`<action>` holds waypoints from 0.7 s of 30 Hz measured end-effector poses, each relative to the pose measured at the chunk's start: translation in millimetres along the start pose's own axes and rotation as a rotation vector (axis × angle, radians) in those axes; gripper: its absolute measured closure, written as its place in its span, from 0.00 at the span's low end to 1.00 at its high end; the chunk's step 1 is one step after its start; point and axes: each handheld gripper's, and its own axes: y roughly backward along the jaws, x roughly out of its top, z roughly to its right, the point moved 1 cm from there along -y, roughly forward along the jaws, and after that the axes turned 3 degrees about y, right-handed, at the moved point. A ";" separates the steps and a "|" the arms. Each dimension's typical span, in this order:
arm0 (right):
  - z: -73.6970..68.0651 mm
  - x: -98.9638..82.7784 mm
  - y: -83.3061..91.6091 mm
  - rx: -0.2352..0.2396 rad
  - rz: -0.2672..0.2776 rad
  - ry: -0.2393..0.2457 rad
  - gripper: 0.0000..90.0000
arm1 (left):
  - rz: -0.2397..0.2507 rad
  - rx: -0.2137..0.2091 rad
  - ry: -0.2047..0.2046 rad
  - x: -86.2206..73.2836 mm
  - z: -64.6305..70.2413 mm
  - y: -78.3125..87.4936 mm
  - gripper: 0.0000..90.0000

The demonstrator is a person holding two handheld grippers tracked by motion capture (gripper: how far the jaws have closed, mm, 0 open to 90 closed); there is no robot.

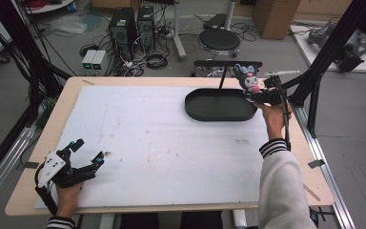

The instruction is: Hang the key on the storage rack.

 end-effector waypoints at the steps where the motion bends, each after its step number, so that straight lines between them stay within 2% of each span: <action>1: 0.1 -0.8 -1.5 -0.003 -0.011 0.001 0.59 | 0.000 0.000 0.000 0.0 0.0 0.0 0.14; 11: -0.4 -1.0 -13.5 -0.010 -0.022 -0.012 0.59 | 0.000 0.001 0.002 0.0 -0.1 -0.3 0.14; 21: 0.2 -4.0 -28.3 -0.024 -0.076 -0.024 0.59 | 0.000 0.002 0.005 0.0 -0.2 -0.7 0.14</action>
